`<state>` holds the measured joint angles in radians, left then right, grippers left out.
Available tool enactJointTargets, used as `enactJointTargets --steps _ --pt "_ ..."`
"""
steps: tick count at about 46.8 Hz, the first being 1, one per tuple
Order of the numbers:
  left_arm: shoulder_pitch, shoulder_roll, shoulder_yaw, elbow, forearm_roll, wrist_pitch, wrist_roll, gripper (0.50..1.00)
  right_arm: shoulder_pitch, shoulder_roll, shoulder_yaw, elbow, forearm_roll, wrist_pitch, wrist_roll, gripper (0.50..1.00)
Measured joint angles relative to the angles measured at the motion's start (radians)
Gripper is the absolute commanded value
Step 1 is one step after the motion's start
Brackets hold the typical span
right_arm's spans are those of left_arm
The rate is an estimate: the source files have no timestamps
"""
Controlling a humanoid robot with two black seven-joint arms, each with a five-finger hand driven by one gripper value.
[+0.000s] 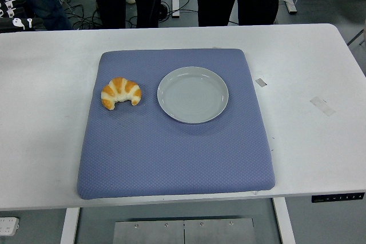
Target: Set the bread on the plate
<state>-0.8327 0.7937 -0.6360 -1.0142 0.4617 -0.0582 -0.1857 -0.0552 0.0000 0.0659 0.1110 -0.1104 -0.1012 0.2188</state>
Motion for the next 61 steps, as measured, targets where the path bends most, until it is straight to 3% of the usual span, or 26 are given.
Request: enactJointTargets --steps 11,26,41,45,54,61 --pt "-0.003 -0.041 0.073 -0.001 0.009 0.001 0.001 0.978 0.0 0.0 0.0 0.0 0.0 0.0 0.0 1.0" --pt "-0.032 -0.015 0.139 -0.009 -0.001 -0.001 0.0 0.974 0.0 0.0 0.0 0.0 0.0 0.0 0.0 1.0" --pt "-0.139 0.027 0.197 -0.047 0.074 -0.012 -0.007 0.977 0.0 0.0 0.0 0.0 0.0 0.0 0.0 1.0" --pt "-0.139 0.027 0.194 -0.081 0.107 0.029 -0.01 0.977 0.0 0.0 0.0 0.0 0.0 0.0 -0.001 1.0" --pt "-0.13 0.011 0.227 -0.156 0.249 0.244 0.005 0.978 0.0 0.0 0.0 0.0 0.0 0.0 0.0 1.0" --pt "-0.135 -0.035 0.272 -0.15 0.317 0.295 0.02 0.978 0.0 0.0 0.0 0.0 0.0 0.0 0.0 1.0"
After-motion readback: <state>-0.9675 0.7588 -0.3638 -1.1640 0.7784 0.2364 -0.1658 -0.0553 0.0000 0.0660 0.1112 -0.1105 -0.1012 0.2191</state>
